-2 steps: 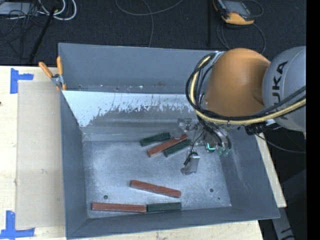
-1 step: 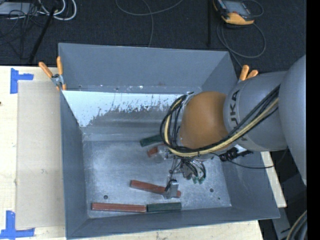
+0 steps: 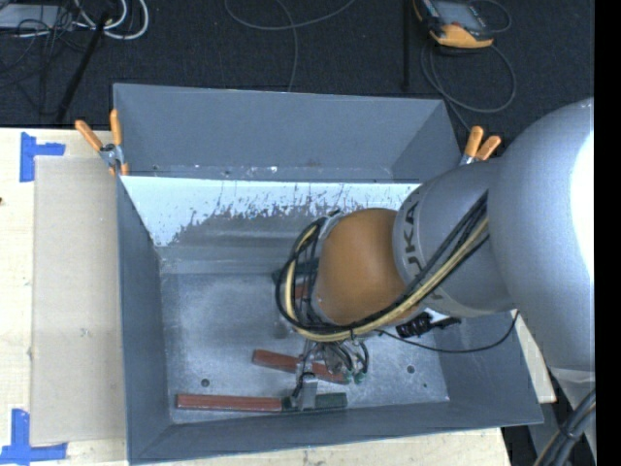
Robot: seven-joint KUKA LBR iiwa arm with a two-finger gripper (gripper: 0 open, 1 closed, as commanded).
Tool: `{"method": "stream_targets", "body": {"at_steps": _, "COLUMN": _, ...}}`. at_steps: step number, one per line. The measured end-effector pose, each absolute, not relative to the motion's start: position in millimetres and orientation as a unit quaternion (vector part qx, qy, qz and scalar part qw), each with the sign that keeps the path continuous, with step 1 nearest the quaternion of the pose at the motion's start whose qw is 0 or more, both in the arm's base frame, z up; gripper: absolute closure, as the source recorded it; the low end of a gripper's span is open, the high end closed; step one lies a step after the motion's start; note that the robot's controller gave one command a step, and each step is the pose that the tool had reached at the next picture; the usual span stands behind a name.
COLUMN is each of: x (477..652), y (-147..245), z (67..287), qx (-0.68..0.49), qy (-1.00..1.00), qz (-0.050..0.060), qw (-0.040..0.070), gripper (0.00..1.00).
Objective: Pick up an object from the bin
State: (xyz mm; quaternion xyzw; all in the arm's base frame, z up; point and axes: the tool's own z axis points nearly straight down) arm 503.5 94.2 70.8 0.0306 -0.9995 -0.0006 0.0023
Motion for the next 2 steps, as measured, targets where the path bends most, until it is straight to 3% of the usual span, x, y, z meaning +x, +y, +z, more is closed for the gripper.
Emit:
{"method": "stream_targets", "body": {"at_steps": 1, "x": 505.0, "y": 92.2, "z": 72.7, "qx": 0.028, "qy": -1.000, "qz": 0.000, "qw": 0.001, "gripper": 1.00}}
{"method": "stream_targets", "body": {"at_steps": 2, "x": 524.4, "y": 108.6, "z": 261.3, "qx": 0.049, "qy": -0.999, "qz": -0.001, "qw": -0.005, "gripper": 1.00}}
